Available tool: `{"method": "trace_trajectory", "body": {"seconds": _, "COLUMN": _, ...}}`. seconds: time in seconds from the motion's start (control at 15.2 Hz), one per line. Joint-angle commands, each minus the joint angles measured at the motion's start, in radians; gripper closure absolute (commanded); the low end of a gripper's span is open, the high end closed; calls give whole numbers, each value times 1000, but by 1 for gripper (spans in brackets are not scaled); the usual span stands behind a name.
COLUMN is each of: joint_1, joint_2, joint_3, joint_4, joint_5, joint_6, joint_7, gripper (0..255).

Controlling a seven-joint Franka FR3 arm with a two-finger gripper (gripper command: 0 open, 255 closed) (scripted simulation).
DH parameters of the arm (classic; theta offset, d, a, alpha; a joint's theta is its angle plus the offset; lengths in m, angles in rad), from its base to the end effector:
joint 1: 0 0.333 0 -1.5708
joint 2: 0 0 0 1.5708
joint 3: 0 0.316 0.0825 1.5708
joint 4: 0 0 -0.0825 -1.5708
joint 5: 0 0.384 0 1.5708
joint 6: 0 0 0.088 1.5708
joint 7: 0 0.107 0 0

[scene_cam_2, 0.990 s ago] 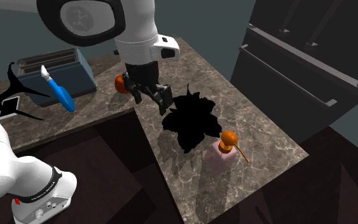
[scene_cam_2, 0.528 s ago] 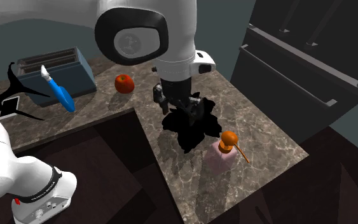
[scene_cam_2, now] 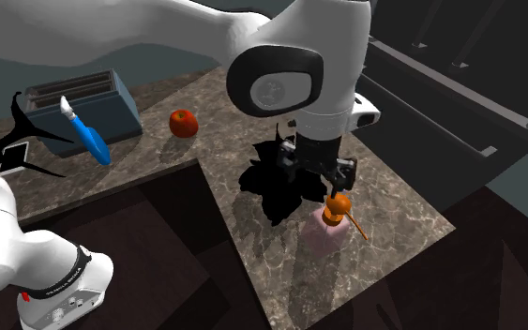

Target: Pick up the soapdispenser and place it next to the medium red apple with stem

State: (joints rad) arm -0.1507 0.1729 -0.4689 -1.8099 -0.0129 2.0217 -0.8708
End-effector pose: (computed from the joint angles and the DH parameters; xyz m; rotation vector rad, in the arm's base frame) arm 0.5043 -0.3440 0.4593 3.0103 0.4008 -0.0281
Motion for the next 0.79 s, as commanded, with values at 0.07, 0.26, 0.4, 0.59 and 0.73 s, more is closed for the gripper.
{"method": "trace_trajectory", "body": {"seconds": 0.07, "joint_1": -44, "joint_2": 121, "joint_3": -2, "joint_4": 126, "joint_5": 61, "joint_6": -1, "joint_7": -70, "gripper": 0}}
{"method": "trace_trajectory", "body": {"seconds": 0.26, "joint_1": -81, "joint_2": 207, "joint_3": 5, "joint_4": 212, "joint_5": 100, "joint_6": 1, "joint_7": -109, "gripper": 0}}
{"method": "trace_trajectory", "body": {"seconds": 0.4, "joint_1": -84, "joint_2": 216, "joint_3": 7, "joint_4": 198, "joint_5": 104, "joint_6": 24, "joint_7": -112, "gripper": 0}}
{"method": "trace_trajectory", "body": {"seconds": 0.59, "joint_1": -88, "joint_2": 232, "joint_3": 10, "joint_4": 179, "joint_5": 112, "joint_6": 57, "joint_7": -117, "gripper": 0}}
{"method": "trace_trajectory", "body": {"seconds": 0.73, "joint_1": -91, "joint_2": 241, "joint_3": 12, "joint_4": 170, "joint_5": 116, "joint_6": 74, "joint_7": -120, "gripper": 0}}
